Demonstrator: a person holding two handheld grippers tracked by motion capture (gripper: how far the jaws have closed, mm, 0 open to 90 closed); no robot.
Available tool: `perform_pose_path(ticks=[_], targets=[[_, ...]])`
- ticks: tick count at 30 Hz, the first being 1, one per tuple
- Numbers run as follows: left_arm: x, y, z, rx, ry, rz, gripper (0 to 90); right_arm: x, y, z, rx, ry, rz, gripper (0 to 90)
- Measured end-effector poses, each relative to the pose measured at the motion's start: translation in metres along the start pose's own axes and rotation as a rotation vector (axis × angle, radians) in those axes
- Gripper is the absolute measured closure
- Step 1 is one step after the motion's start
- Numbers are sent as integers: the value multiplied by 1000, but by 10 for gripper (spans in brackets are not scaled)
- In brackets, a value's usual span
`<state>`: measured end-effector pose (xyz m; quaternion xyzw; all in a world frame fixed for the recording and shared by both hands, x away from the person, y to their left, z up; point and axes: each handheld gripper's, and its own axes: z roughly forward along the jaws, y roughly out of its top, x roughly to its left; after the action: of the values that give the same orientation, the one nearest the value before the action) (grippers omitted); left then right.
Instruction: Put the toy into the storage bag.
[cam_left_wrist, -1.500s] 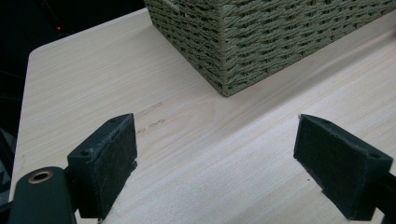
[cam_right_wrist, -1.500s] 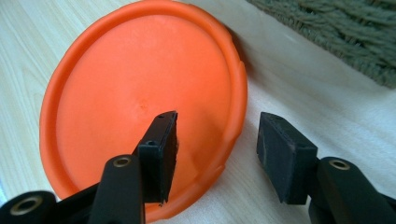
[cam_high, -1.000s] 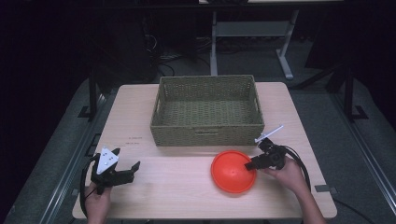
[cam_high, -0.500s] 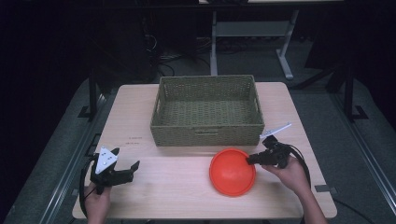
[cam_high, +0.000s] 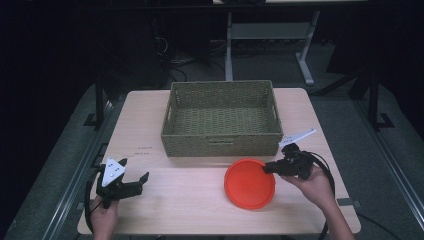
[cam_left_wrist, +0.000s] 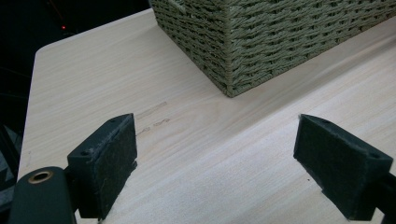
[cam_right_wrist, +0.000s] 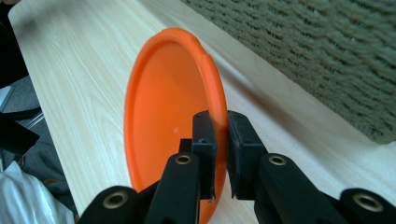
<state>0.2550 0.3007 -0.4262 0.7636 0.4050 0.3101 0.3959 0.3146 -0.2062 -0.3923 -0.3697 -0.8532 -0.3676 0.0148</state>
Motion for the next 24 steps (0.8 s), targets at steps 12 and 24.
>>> perform_pose_path(ticks=[12, 24], targets=[[-1, 1, 0, -3, 2, 14, 128, 4, 9, -14, -35, -12, -9, 823], [-1, 1, -1, -2, 8, 9, 128, 5, 15, -27, -59, -9, 3, 823]])
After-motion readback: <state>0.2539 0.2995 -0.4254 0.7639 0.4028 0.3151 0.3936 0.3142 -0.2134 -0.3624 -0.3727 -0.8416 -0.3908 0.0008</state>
